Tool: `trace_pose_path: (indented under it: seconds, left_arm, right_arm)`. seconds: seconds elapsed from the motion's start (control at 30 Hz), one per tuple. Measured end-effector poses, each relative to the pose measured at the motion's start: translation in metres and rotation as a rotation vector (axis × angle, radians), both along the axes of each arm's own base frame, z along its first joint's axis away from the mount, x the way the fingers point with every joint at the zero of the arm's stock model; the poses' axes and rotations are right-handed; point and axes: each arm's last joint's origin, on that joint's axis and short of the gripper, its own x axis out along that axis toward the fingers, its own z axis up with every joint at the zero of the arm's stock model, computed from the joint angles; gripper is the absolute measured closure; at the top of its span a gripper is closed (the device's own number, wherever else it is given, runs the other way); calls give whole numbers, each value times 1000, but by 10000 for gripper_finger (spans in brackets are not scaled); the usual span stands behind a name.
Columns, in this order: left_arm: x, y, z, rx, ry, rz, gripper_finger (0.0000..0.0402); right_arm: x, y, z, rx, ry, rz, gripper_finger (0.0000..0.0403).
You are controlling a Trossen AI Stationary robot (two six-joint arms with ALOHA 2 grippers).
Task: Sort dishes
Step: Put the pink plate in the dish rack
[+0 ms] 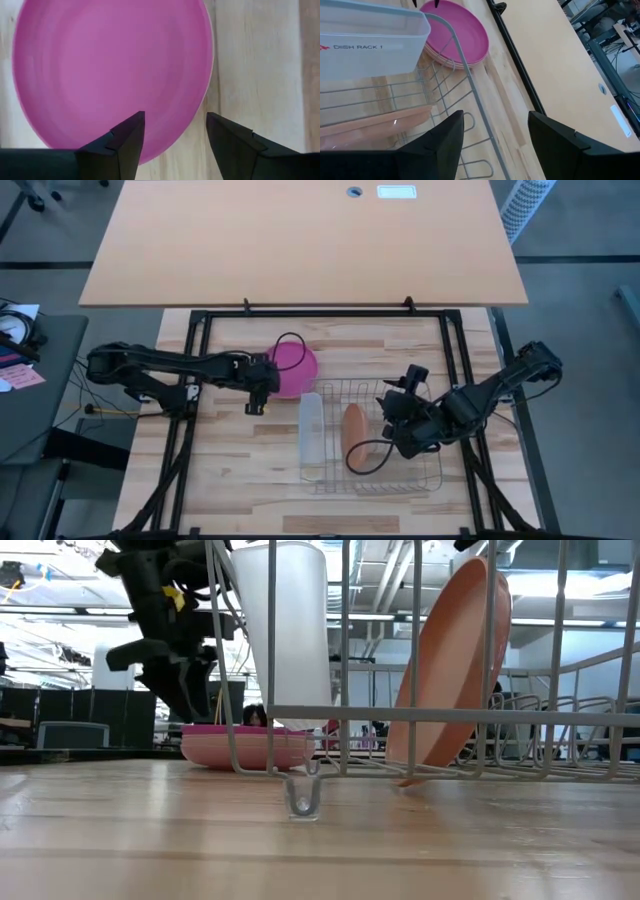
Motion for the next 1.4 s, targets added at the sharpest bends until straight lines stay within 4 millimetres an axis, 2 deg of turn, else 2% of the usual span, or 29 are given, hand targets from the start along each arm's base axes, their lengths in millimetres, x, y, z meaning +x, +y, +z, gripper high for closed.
trace_pose_path:
  seconds: [0.23,0.43,0.87,1.2,1.4]
  left_arm:
    - [6,1,-15,25,91,-65,224]
    - [6,2,-18,27,107,-67,251]
    - [5,1,-17,16,123,-63,388]
    - [9,2,11,-21,148,20,396]
    - [15,3,34,33,78,71,396]
  right_arm:
    - [2,-3,0,2,-3,-13,178]
    - [2,-3,0,2,-3,-13,178]
    - [2,-3,0,1,-3,-13,178]
    - [2,-3,0,1,-3,-13,178]
    - [2,-3,0,3,-6,-13,178]
